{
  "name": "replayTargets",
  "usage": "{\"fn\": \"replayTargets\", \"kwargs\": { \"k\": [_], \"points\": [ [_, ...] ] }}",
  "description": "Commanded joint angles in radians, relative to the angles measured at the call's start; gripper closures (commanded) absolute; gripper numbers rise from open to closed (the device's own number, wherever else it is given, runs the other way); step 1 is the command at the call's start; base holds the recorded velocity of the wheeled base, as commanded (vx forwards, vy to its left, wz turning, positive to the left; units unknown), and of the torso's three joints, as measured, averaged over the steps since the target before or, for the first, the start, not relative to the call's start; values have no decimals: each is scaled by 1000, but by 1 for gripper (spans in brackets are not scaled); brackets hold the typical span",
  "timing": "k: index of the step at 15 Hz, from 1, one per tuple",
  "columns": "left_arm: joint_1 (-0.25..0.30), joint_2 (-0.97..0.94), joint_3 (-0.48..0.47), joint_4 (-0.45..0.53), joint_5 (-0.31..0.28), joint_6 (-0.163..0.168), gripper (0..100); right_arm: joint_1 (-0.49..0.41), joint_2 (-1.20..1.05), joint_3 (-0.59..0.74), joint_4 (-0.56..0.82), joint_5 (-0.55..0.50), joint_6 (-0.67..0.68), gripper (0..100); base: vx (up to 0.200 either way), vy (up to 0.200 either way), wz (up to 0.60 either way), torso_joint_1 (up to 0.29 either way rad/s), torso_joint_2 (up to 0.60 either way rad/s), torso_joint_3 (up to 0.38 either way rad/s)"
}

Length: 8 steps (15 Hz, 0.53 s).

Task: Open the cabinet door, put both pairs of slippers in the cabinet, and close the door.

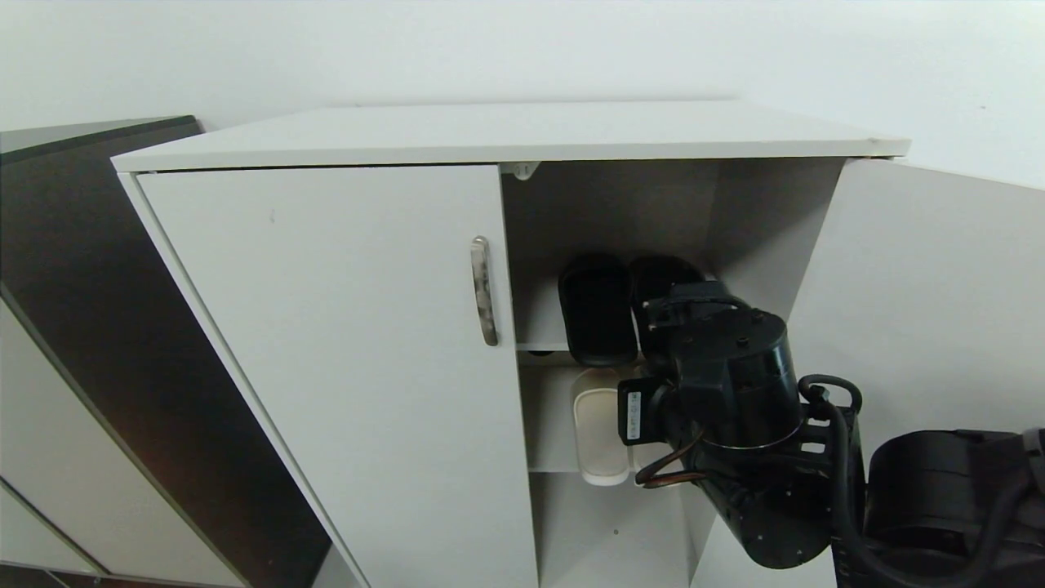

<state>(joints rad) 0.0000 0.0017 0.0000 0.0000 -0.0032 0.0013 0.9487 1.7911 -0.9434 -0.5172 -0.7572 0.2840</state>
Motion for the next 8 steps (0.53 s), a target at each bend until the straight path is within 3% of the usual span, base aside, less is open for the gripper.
{"fn": "replayTargets", "kwargs": {
  "k": [1, 4, 8],
  "points": [
    [0, 0, 0, 0, 0, 0, 100, 1, 17, 15, -23, 1, -6, 100, 0, 0, 0, 0, 0, 0],
    [0, 0, 0, 0, -1, 0, 100, 1, 22, 20, -29, 1, -9, 100, 0, 0, 0, 0, 0, 0],
    [0, 0, 0, 0, -1, 0, 100, 1, 22, 23, -29, 1, -8, 100, -200, 0, 0, 2, 5, 4]
  ]
}}
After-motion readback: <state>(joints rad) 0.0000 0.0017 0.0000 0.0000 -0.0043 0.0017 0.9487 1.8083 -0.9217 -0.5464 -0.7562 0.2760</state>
